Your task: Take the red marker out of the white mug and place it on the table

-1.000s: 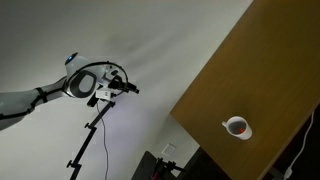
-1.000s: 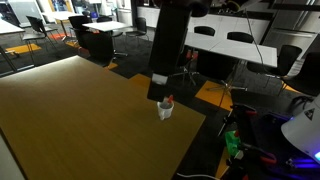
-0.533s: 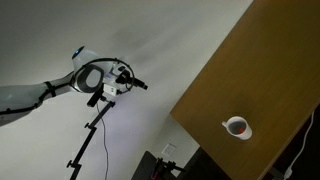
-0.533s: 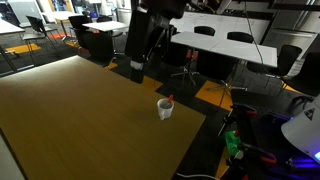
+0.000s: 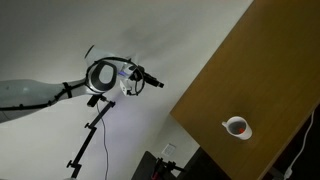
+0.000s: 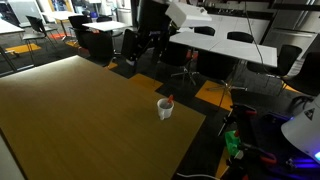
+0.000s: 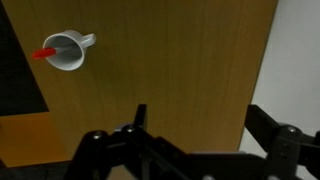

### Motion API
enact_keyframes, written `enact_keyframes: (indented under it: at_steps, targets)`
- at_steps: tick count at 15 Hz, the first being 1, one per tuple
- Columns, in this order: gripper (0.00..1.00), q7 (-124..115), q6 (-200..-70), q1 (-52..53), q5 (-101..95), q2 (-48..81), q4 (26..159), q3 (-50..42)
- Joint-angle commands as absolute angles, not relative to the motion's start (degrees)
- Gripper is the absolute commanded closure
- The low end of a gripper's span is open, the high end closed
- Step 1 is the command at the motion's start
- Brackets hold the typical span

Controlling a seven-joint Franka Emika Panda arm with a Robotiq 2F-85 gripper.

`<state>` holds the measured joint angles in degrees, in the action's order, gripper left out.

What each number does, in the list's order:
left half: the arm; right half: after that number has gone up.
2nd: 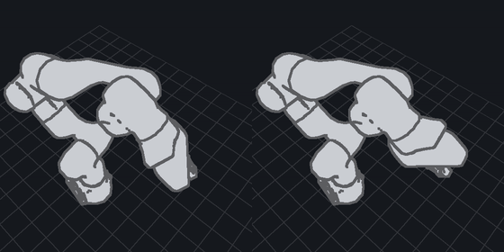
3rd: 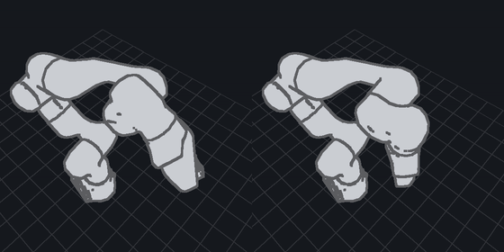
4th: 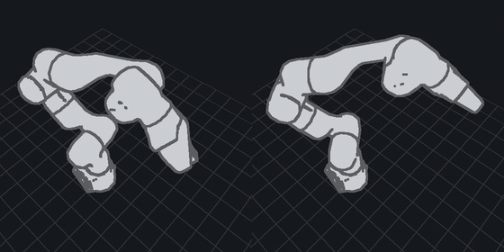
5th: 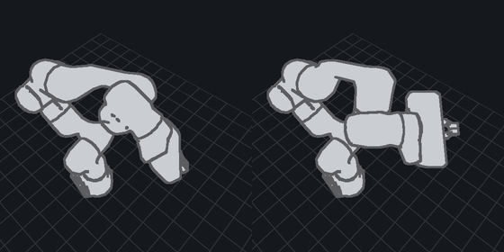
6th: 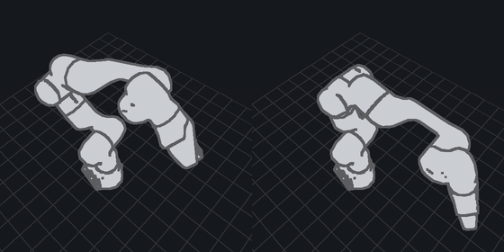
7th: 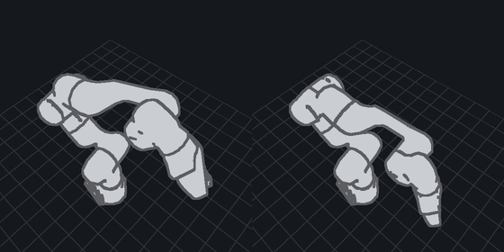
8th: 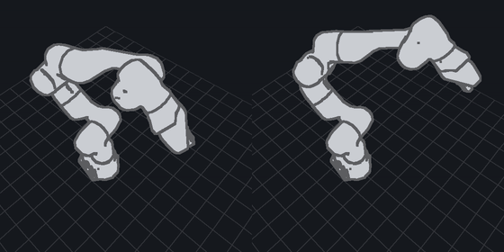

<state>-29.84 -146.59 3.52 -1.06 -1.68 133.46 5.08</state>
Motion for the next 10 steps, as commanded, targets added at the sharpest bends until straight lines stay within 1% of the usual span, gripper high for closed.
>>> enact_keyframes:
  at_steps: [1,6,10]
  targets:
    - [0.0,-45.5,-148.8,2.3,-13.7,1.2,132.7,4.2]
    - [0.0,-68.8,-145.5,3.1,-34.3,3.8,130.0,1.0]
    - [0.0,-87.4,-140.8,4.7,-49.5,6.1,127.5,0.6]
